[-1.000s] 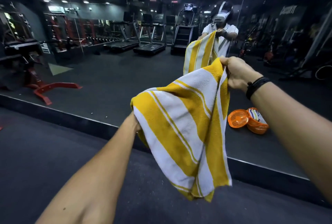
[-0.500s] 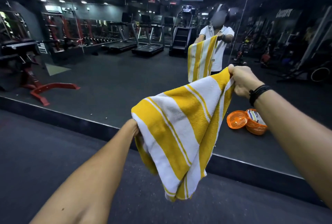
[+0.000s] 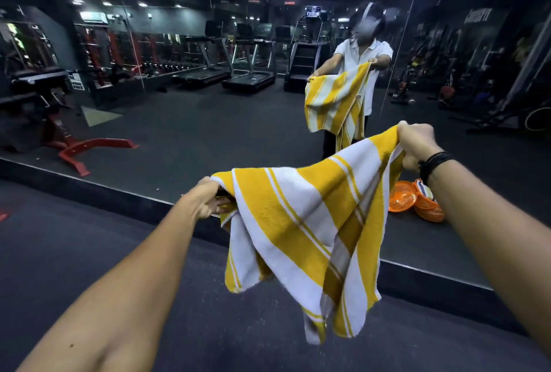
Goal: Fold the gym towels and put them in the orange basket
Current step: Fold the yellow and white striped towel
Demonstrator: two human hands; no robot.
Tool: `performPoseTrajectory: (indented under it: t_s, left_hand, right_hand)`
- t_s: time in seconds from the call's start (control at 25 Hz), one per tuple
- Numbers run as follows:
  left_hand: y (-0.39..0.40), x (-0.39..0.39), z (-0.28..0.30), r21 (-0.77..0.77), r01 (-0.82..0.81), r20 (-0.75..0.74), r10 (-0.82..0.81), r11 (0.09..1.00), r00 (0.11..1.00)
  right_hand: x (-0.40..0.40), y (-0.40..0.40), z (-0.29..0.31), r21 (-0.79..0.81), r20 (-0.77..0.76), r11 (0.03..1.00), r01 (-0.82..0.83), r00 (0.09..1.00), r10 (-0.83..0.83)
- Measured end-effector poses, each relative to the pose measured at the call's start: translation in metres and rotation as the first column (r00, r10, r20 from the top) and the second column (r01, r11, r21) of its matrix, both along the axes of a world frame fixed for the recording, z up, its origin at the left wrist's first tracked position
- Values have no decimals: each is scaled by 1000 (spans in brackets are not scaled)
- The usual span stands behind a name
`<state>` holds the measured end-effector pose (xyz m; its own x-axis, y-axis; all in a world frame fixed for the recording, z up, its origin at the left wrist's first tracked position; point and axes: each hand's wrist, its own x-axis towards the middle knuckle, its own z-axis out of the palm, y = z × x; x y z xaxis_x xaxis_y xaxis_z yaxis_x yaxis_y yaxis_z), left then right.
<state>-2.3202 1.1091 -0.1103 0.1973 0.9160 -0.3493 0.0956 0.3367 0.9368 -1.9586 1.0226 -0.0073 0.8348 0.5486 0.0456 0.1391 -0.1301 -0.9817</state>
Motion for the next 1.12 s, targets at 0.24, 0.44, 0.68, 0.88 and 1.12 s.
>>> performPoseTrajectory:
  t_s: [0.24,0.44,0.68,0.88,1.12]
  left_hand:
    - [6,31,19,187,6,137,-32,982,990]
    - [10,47,34,323,-129,191,69,937,979]
    - [8,64,80,500,-64,151,-14,863,988]
    - [0,87,131,711,154,-128,-90,686,988]
    - [-7,96,157,686,290,-159,-251,667,955]
  right_hand:
    - [-27,9,-17,-57,199,980,-190,960,198]
    - [-37,15,-2,-3,250,956,-294,925,285]
    - [-63,17,25,-6,444,937,-348,839,314]
    - [-102,10,39,-252,556,784,-567,579,597]
    - [-111,22,30,-339,624,751,-566,462,630]
